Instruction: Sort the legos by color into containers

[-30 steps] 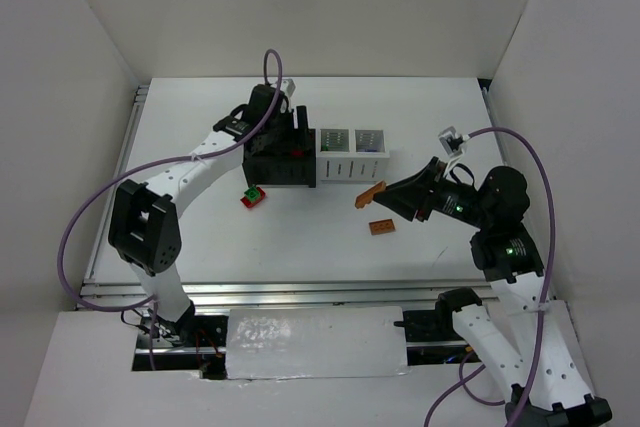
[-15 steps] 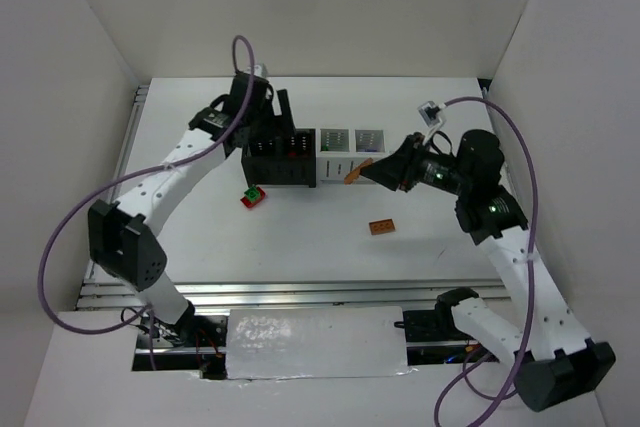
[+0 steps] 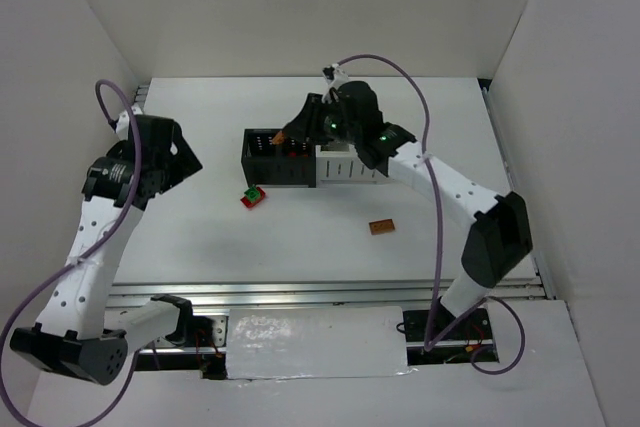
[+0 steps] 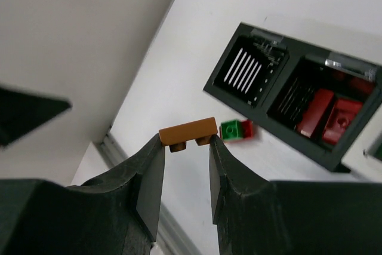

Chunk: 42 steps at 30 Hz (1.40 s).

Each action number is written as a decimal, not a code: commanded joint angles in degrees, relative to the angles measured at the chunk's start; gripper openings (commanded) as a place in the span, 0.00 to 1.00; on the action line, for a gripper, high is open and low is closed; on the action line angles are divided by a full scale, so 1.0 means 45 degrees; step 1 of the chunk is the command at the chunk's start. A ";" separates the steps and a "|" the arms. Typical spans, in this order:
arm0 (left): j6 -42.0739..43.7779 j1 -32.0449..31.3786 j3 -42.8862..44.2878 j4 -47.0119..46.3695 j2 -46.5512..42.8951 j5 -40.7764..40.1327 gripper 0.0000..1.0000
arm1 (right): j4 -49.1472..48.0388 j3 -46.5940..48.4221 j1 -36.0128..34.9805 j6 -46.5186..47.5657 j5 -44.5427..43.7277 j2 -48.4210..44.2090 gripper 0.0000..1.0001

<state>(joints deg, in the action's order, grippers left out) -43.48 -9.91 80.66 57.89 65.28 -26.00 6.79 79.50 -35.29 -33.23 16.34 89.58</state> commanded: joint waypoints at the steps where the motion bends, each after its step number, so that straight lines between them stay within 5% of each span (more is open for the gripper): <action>1: 0.0346 0.0094 -0.1104 0.0827 -0.1200 0.0132 0.99 | -0.0806 0.1762 -0.0556 0.0079 -0.2103 0.1339 0.00; 10: 0.0658 0.0191 -0.1793 0.1647 -0.2532 0.0289 0.99 | 0.1304 0.6294 -0.1377 0.0862 -0.4059 0.5287 0.00; 18: 0.1050 0.0191 -0.1753 0.1726 -0.2787 0.0230 0.99 | 0.1794 0.6396 -0.1631 0.1038 -0.4743 0.6011 0.07; 23: 0.1362 0.0191 -0.1987 0.1453 -0.2729 0.0484 1.00 | 0.1753 0.6063 -0.1787 0.1115 -0.4549 0.5953 0.33; 25: 0.1498 0.0191 -0.2066 0.1297 -0.2651 0.0601 0.99 | 0.1929 0.6315 -0.1826 0.1155 -0.4548 0.6049 0.59; 30: 0.1675 0.0191 -0.2163 0.1004 -0.2514 0.0777 1.00 | 0.2534 0.7019 -0.1846 0.1272 -0.4607 0.6265 0.73; 35: 0.1909 0.0191 -0.2124 0.0847 -0.2435 0.0739 0.99 | 0.2982 0.7234 -0.1846 0.0904 -0.5501 0.5506 0.77; 39: 0.2474 0.0210 -0.2202 0.0711 -0.2143 0.0797 1.00 | 0.6076 0.6983 -0.1554 -0.1320 -0.7884 0.3691 0.94; 42: 0.2690 0.0211 -0.2436 0.0574 -0.1967 0.1070 0.99 | 0.8974 0.4884 -0.1164 -0.3820 -0.9351 0.1451 0.99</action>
<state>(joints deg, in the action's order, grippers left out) -34.15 -9.39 70.67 62.35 55.81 -22.33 32.53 106.67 -42.50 -38.61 -15.46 109.01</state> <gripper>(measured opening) 0.994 0.986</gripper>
